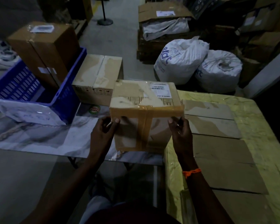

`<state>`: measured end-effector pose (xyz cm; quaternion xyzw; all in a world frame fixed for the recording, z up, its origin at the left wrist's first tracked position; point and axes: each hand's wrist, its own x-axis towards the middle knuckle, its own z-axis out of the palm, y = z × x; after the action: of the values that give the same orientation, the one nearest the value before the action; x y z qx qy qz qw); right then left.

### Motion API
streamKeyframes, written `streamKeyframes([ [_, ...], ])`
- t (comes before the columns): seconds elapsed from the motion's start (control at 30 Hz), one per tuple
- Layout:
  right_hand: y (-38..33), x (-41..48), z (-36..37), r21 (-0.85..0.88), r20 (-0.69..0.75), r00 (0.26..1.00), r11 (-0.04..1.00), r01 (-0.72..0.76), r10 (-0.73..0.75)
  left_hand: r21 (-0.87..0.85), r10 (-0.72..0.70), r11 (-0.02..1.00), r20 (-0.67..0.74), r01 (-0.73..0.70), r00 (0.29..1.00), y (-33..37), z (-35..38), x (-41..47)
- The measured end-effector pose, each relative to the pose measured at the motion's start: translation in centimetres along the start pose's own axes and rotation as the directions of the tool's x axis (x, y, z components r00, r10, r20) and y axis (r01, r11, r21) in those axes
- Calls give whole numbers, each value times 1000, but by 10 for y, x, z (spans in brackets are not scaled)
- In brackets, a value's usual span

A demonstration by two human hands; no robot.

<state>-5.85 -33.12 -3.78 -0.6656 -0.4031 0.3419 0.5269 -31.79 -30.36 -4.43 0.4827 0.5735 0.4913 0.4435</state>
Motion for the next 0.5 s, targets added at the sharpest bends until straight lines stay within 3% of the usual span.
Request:
streamKeyframes([
  [0.4,31,-27,-8,99,9,999,994,-43,42,-1,-7,1000,-34,7,999,-3,11,-25],
  [0.5,33,-31,-8,103,-6,999,994,-44,45,120,128,985,-53,-121,990,1,8,-21],
])
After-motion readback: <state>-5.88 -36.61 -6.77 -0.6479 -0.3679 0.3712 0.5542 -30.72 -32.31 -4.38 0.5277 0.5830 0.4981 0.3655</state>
